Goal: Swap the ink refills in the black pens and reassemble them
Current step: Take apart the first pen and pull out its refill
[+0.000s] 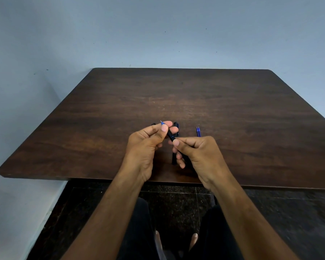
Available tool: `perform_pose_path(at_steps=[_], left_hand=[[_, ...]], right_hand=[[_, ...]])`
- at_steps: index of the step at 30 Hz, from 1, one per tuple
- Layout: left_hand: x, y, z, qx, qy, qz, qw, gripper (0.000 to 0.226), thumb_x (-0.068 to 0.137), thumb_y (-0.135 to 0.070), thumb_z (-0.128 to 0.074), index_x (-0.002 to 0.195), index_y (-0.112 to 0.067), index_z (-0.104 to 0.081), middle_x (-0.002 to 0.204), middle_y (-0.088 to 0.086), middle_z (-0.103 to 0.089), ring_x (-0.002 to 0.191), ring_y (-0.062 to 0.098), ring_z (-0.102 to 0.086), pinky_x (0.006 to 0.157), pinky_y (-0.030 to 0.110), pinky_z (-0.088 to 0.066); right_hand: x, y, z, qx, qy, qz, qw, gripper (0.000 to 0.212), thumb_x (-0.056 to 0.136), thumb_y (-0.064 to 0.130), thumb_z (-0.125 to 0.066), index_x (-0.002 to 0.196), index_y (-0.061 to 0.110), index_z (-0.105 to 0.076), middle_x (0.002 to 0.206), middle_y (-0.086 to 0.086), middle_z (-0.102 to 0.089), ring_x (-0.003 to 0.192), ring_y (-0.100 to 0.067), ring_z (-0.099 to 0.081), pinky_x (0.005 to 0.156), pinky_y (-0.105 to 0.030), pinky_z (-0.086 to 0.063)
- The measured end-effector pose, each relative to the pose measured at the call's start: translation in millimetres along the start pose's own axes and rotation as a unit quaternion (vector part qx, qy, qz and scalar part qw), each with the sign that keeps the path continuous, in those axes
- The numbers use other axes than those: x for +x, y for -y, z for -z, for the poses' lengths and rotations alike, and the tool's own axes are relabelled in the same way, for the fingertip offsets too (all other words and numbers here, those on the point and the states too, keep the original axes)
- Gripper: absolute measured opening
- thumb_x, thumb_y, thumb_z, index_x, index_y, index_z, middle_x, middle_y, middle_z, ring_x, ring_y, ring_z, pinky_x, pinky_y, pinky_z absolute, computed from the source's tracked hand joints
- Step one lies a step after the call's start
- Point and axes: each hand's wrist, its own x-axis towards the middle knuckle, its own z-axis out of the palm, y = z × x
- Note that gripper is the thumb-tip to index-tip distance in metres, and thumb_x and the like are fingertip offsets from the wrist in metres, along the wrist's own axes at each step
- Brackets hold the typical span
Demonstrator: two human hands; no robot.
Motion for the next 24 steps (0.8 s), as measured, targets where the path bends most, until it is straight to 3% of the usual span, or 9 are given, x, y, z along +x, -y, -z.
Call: perform_pose_path(at_steps=[4,8,11,13,15,16,19,21,24], left_hand=[[0,-1,-5,-0.003,-0.025,0.006,1.0,0.012,0.086,-0.021,-0.073,0.094,-0.015,-0.079,0.098,0.007,-0.08,0.097,0.017,-0.066,0.084,0.031,-0.04],[-3,-3,-8,-0.006,-0.075,0.017,0.997,0.022,0.065,-0.036,-0.084,0.077,-0.018,-0.079,0.094,0.005,-0.08,0.104,0.019,-0.069,0.087,0.033,-0.042],[-4,-3,-11,-0.006,-0.097,0.012,0.995,0.031,0.061,-0.043,-0.085,0.069,-0.019,-0.067,0.074,-0.004,-0.071,0.081,0.017,-0.061,0.081,0.035,-0.042],[-5,-3,-13,-0.02,-0.058,0.011,0.998,0.032,0.07,-0.043,-0.081,0.077,-0.017,-0.064,0.069,-0.002,-0.063,0.073,0.018,-0.057,0.078,0.035,-0.046],[-6,-4,-12,-0.044,0.008,0.01,0.999,0.027,0.085,-0.037,-0.072,0.095,-0.013,-0.069,0.079,0.001,-0.072,0.068,0.016,-0.063,0.07,0.031,-0.052],[-7,-5,-9,-0.047,0.036,0.012,0.998,0.025,0.093,-0.032,-0.065,0.108,-0.012,-0.07,0.094,0.001,-0.077,0.074,0.015,-0.067,0.071,0.029,-0.055],[-6,-6,2,-0.044,0.1,0.011,0.994,0.033,0.101,-0.009,-0.05,0.133,-0.01,-0.06,0.125,0.006,-0.072,0.11,0.019,-0.07,0.091,0.029,-0.056],[-6,-5,5,-0.042,0.102,-0.004,0.994,0.033,0.1,-0.001,-0.051,0.129,-0.008,-0.063,0.122,0.01,-0.073,0.114,0.02,-0.069,0.09,0.027,-0.056],[-6,-5,3,-0.052,0.047,-0.013,0.997,0.03,0.085,-0.008,-0.069,0.116,-0.007,-0.07,0.109,0.012,-0.077,0.104,0.019,-0.073,0.086,0.026,-0.058]], right_hand=[[1,1,0,-0.024,-0.01,0.008,1.0,0.015,0.097,0.009,-0.067,0.098,0.003,-0.08,0.06,0.0,-0.064,0.045,-0.011,-0.049,0.05,-0.026,-0.046],[2,0,1,-0.062,-0.021,0.035,0.997,0.013,0.097,0.008,-0.068,0.103,0.008,-0.08,0.065,0.0,-0.065,0.043,-0.007,-0.049,0.05,-0.022,-0.047],[2,-1,-1,-0.072,-0.013,0.05,0.996,0.013,0.097,0.011,-0.069,0.102,0.011,-0.08,0.063,0.003,-0.065,0.043,-0.008,-0.05,0.05,-0.022,-0.048],[0,-1,-4,-0.076,-0.008,0.056,0.995,0.012,0.097,0.012,-0.068,0.1,0.015,-0.08,0.062,0.006,-0.065,0.043,-0.007,-0.052,0.05,-0.021,-0.048],[-2,1,-5,-0.081,-0.011,0.059,0.995,0.015,0.097,0.013,-0.068,0.094,0.021,-0.08,0.061,0.007,-0.065,0.043,-0.007,-0.052,0.051,-0.021,-0.047],[-2,1,-5,-0.081,-0.015,0.06,0.995,0.017,0.097,0.012,-0.068,0.091,0.022,-0.08,0.062,0.006,-0.064,0.044,-0.008,-0.051,0.051,-0.022,-0.047],[-1,4,-2,-0.07,-0.023,0.053,0.996,0.02,0.097,0.009,-0.067,0.088,0.02,-0.081,0.065,-0.002,-0.064,0.044,-0.012,-0.05,0.05,-0.024,-0.047],[-2,5,-2,-0.064,-0.019,0.048,0.997,0.019,0.097,0.009,-0.068,0.091,0.021,-0.08,0.065,-0.001,-0.065,0.044,-0.011,-0.051,0.051,-0.024,-0.048],[-4,6,-2,-0.064,-0.016,0.049,0.997,0.015,0.097,0.01,-0.068,0.103,0.019,-0.079,0.063,0.004,-0.068,0.045,-0.01,-0.053,0.053,-0.023,-0.05]])
